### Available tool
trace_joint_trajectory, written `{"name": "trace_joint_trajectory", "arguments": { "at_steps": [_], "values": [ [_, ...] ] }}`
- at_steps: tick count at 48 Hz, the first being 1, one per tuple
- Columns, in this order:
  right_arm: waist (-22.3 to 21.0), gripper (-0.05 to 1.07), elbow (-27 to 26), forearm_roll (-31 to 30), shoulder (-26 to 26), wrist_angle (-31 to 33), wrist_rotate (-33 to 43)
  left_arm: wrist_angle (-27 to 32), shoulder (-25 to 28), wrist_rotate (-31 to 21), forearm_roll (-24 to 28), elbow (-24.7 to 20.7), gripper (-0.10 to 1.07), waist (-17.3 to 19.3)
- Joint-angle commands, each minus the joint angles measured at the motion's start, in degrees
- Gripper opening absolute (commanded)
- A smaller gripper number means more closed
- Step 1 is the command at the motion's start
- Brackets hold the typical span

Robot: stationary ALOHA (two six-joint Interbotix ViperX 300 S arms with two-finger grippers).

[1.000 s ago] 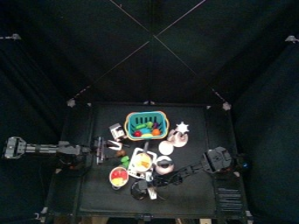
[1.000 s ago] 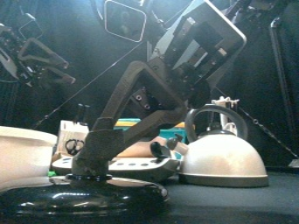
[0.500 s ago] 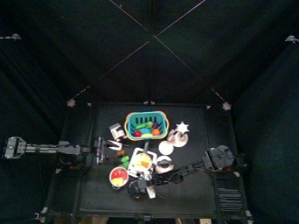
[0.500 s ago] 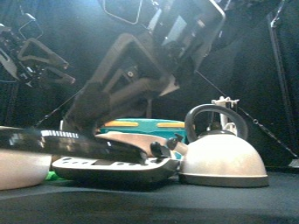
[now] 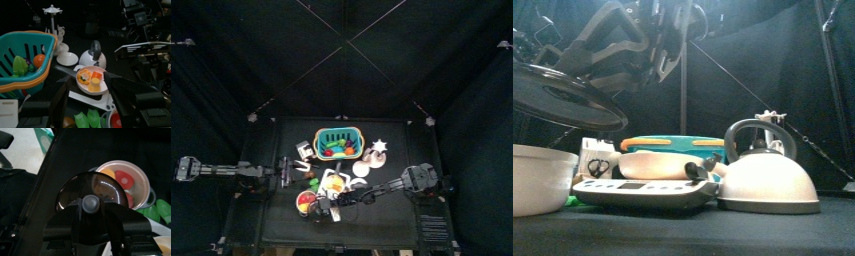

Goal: Grab the pot lid

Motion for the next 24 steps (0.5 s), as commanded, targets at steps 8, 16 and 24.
{"name": "trace_joint_trajectory", "arguments": {
  "at_steps": [8,16,24],
  "values": [
    [-0.09,0.58,-1.14,-0.35,-1.58,-0.18,-0.09,-0.26,0.09,0.09,-0.09,-0.79,0.9,-0.09],
    [-0.35,0.58,-1.23,-0.44,-1.58,-0.18,-0.09,-0.26,0.09,0.0,-0.09,-0.88,0.9,-0.09],
    [-0.53,0.58,-1.05,-0.35,-1.58,-0.18,0.0,-0.26,0.09,0.09,-0.09,-0.62,0.9,-0.09]
  ]
}}
